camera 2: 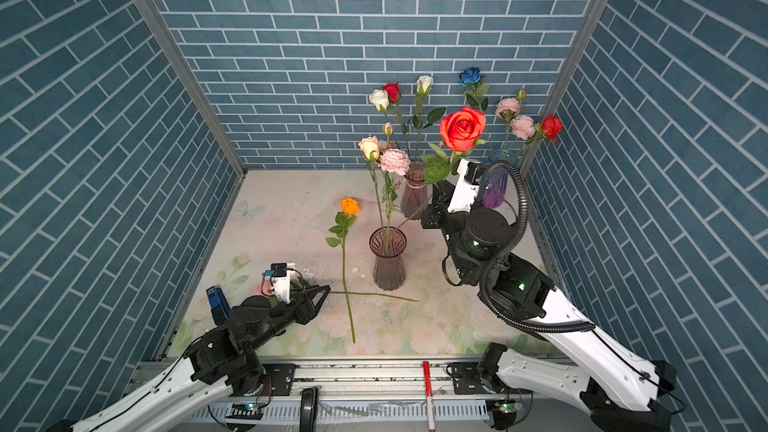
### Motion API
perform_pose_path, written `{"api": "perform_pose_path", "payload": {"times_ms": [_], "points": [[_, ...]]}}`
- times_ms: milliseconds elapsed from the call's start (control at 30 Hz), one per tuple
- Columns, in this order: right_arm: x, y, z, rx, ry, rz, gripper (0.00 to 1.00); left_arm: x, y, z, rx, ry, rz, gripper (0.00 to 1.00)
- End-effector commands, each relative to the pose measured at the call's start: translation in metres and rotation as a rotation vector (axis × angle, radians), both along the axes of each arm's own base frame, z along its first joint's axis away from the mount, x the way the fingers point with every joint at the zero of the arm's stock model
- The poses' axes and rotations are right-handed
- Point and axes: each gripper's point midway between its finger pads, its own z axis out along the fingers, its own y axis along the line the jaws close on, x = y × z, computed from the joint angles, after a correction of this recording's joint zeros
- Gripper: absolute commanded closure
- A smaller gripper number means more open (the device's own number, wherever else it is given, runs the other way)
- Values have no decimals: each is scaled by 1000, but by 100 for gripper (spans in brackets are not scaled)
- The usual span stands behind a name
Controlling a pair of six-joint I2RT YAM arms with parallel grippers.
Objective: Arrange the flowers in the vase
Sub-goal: 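Lower the red rose stem into the dark mauve vase with the right gripper, then open the right gripper and draw it back toward the robot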
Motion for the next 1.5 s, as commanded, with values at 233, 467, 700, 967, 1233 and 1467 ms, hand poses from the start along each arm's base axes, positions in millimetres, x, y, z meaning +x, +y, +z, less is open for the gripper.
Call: {"api": "perform_pose_path", "payload": {"times_ms": [233,467,700,967,1233,1467], "points": [[-1,2,-17,-50,28,13,100,1,1,-2,1,-4,9,48],[3,14,-43,32,66,43,100,1,1,-3,2,-1,9,48],[13,25,-73,85,95,29,100,1,1,-3,0,-1,8,48],[26,39,-89,131,93,17,100,1,1,-3,-1,-1,9,49],[21,36,-111,90,182,50,36,1,3,-3,-6,-3,13,49],[-9,-3,-125,121,250,53,37,1,3,-4,-3,1,15,49]]}}
